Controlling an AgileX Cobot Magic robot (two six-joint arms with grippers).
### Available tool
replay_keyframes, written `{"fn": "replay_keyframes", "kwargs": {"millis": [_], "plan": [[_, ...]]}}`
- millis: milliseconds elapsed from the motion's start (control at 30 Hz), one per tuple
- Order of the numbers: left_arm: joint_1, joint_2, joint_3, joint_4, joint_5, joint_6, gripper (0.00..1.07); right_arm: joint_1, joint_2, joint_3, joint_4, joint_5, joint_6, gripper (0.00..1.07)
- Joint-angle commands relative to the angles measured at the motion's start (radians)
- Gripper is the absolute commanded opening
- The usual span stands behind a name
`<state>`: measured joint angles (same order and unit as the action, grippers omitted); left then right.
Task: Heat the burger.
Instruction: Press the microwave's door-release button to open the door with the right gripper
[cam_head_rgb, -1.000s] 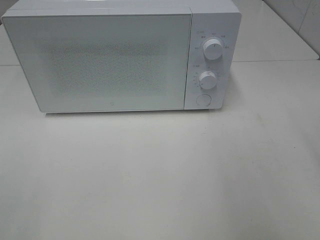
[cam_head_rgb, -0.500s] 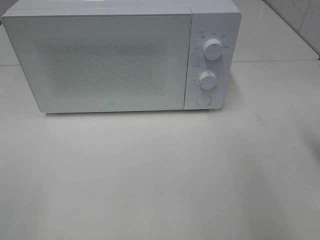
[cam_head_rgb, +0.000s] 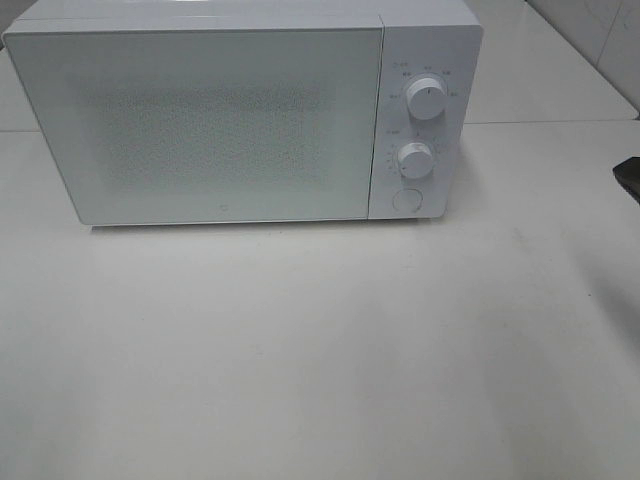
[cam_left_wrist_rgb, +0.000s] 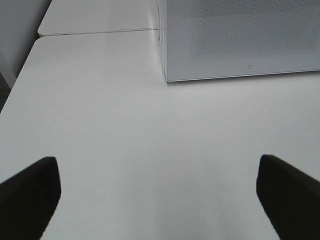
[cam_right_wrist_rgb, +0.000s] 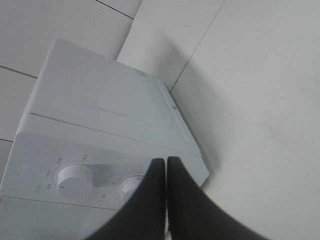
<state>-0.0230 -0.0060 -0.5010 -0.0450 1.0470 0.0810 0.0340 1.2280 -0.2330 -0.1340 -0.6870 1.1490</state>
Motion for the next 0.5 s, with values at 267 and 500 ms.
{"fn": "replay_keyframes", "kwargs": {"millis": [267, 500], "plan": [[0.005, -0.018, 0.002, -0.001, -0.008, -0.002, 1.00, 0.234, 0.158, 0.002, 0.328, -0.139, 0.056, 0.00], [0.005, -0.018, 0.002, -0.001, -0.008, -0.002, 1.00, 0.398, 0.288, -0.001, 0.526, -0.258, 0.091, 0.00]]}}
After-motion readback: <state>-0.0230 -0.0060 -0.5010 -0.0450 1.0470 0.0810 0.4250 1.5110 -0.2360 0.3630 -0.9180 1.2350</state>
